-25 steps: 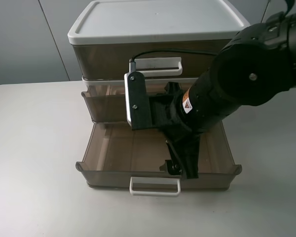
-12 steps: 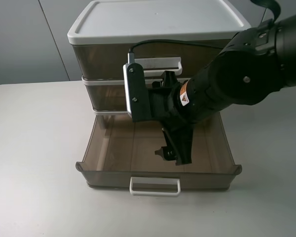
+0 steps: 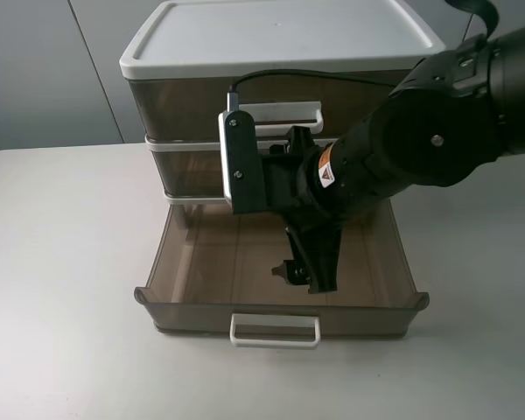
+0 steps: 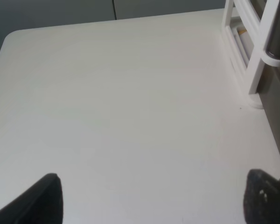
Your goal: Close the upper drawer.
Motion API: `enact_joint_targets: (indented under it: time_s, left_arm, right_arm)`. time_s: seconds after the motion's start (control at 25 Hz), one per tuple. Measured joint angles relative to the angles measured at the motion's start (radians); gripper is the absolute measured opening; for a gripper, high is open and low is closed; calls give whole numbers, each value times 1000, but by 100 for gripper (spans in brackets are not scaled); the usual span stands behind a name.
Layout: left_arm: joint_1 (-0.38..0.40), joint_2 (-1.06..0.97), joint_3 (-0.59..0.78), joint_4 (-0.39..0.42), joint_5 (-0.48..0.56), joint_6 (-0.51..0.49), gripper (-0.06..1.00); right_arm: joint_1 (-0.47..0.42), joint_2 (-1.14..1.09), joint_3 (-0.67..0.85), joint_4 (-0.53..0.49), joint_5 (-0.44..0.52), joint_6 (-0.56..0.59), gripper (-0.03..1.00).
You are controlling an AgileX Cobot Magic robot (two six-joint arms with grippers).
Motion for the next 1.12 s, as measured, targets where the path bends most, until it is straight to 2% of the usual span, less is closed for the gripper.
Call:
enact_joint_targets:
  time_s: [0.2, 0.32, 0.52, 0.84, 1.04, 1.12]
  left_arm:
    - [0, 0, 0, 0, 0, 0, 74]
    - [0, 0, 0, 0, 0, 0, 74]
    - [0, 0, 0, 0, 0, 0, 74]
    - [0, 0, 0, 0, 0, 0, 74]
    - [0, 0, 0, 0, 0, 0, 74]
    - [0, 0, 0, 0, 0, 0, 74]
  right_arm:
    - [4, -100, 0, 53, 102, 65, 70]
    - [8, -204, 0, 74, 201, 160, 70]
    - [8, -414, 0, 78, 347, 295, 70]
    - [8, -744, 0, 78, 581, 396, 70]
    - [8, -923, 5, 78, 763, 498, 70]
    - [8, -1003, 28, 81, 799, 545, 70]
